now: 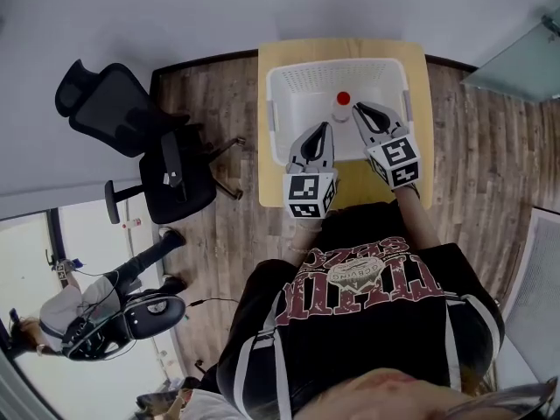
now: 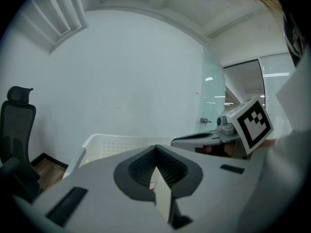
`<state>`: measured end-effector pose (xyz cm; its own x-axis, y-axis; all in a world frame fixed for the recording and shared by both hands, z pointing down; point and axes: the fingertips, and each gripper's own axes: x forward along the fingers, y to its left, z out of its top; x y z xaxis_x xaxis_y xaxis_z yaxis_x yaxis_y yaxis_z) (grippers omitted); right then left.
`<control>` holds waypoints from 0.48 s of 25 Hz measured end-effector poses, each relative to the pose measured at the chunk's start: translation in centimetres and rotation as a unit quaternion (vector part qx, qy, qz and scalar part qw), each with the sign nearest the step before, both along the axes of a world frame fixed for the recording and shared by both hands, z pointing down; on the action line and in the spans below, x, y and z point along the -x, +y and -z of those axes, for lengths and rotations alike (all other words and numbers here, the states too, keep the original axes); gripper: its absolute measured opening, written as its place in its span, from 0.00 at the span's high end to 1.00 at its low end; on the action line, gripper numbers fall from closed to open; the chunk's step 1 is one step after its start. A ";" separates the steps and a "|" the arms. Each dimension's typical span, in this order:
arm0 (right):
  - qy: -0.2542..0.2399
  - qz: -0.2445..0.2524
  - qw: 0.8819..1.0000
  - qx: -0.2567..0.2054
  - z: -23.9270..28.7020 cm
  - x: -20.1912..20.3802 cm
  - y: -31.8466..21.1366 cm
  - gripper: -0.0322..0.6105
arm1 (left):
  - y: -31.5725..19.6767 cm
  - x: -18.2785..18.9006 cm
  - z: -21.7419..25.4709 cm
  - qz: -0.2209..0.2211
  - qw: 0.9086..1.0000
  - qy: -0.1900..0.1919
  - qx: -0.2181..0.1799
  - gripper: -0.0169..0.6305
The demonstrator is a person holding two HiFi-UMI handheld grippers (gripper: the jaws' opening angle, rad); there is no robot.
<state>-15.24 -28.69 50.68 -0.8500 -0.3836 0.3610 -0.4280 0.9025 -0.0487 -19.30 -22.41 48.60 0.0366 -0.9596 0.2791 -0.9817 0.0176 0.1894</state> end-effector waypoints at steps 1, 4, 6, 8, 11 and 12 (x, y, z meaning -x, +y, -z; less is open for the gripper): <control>-0.001 0.001 1.000 0.002 0.0 0.3 -0.2 0.92 | 0.0 0.2 0.0 0.000 1.000 0.000 0.001 0.90; 0.002 0.004 1.000 0.008 -0.2 2.1 -0.9 0.91 | -0.3 1.7 -0.2 0.004 1.000 0.010 0.000 0.90; 0.006 0.007 1.000 0.013 -0.5 2.9 -1.3 0.88 | -0.4 2.5 -0.4 0.007 1.000 0.009 0.003 0.90; 0.008 0.013 1.000 0.014 -0.5 2.6 -1.4 0.84 | -0.3 1.8 -0.4 0.008 1.000 -0.001 0.005 0.90; 0.011 0.019 1.000 0.013 -0.6 2.4 -1.6 0.82 | -0.2 1.3 -0.3 0.009 1.000 -0.005 0.006 0.90; 0.013 0.021 1.000 0.015 -0.7 2.5 -1.8 0.81 | -0.3 1.4 -0.2 0.010 1.000 -0.003 0.005 0.90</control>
